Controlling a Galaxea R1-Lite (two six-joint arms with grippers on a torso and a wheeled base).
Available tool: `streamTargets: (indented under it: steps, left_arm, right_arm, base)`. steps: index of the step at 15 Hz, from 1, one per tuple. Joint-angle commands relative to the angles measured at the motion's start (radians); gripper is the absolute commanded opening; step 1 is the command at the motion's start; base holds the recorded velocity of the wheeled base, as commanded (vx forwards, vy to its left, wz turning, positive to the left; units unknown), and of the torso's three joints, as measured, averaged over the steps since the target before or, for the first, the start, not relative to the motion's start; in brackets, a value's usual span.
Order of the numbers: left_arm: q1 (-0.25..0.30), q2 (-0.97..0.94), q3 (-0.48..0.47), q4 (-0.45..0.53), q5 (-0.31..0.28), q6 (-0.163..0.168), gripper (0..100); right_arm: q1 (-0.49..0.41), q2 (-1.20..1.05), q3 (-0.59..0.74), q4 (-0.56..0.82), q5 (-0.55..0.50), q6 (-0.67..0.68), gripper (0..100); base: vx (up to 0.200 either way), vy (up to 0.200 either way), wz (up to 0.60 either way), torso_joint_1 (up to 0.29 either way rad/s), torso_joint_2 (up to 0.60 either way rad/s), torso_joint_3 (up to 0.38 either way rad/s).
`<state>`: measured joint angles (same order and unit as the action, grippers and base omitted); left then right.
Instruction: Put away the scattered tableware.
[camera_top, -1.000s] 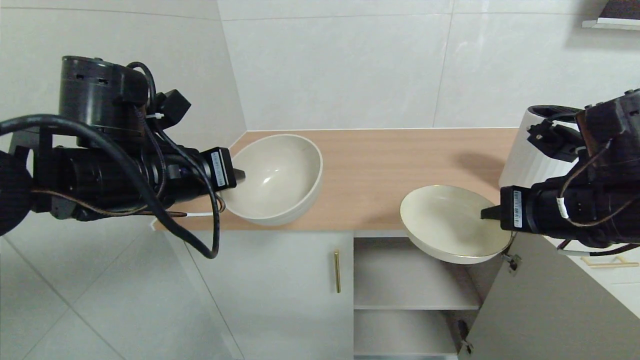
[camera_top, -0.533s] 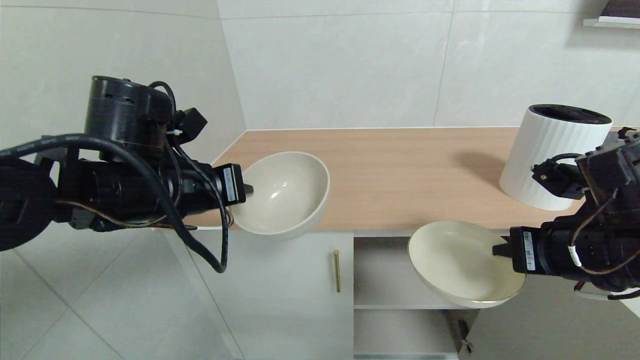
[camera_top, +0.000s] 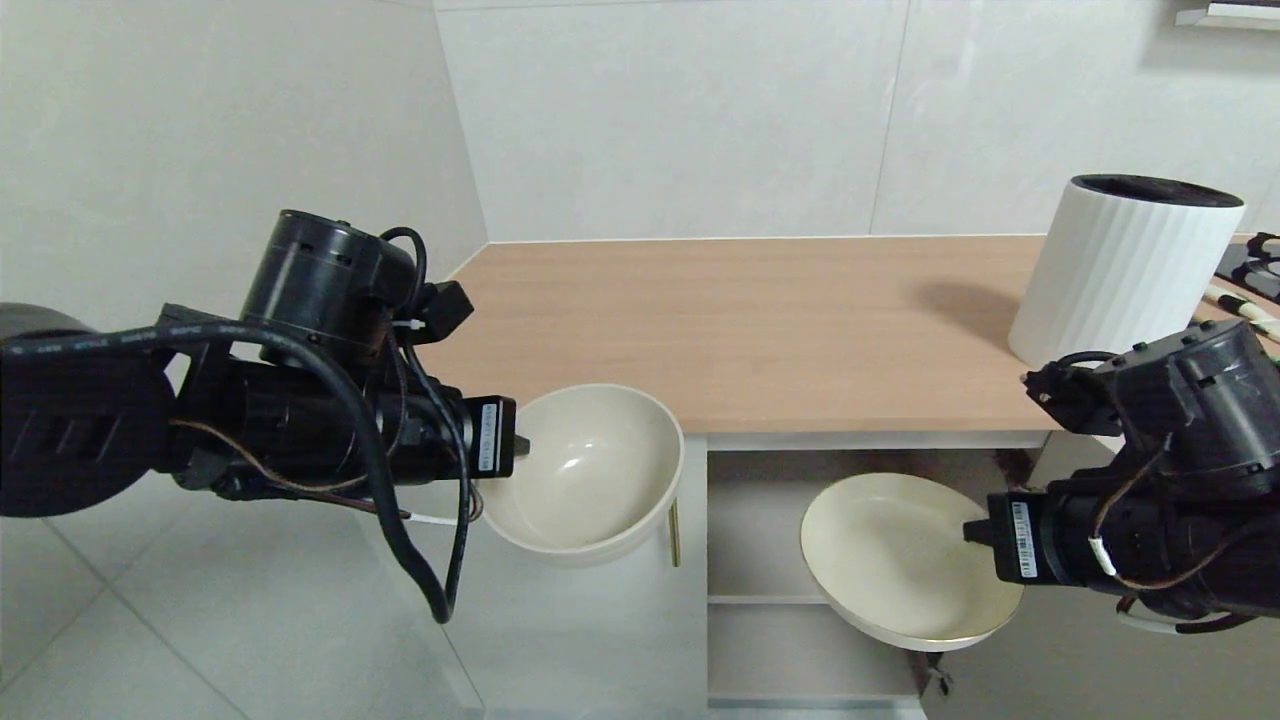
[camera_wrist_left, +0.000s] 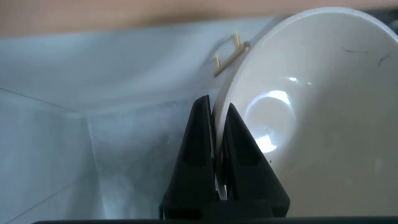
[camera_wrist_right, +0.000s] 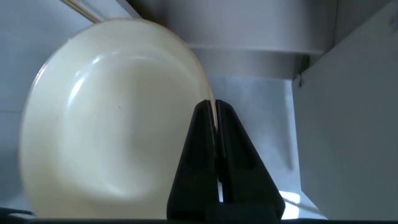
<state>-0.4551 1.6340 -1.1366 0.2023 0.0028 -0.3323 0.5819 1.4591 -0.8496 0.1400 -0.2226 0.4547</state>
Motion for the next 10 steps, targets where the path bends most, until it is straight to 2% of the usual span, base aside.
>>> streamTargets:
  steps: [1, 10]
  left_arm:
    - [-0.010, 0.013, 0.003, 0.000, 0.000, -0.001, 0]
    - [-0.013, 0.029, 0.001, -0.001, 0.005, 0.001, 0]
  right_arm:
    - [0.001, 0.027, 0.006, -0.002, 0.000, 0.001, 0]
    - [0.003, 0.098, 0.030, -0.003, 0.002, -0.002, 0]
  base:
    - [0.000, 0.000, 0.00, -0.149, 0.45, 0.310]
    - [0.000, 0.000, 0.00, -0.123, 0.45, 0.335]
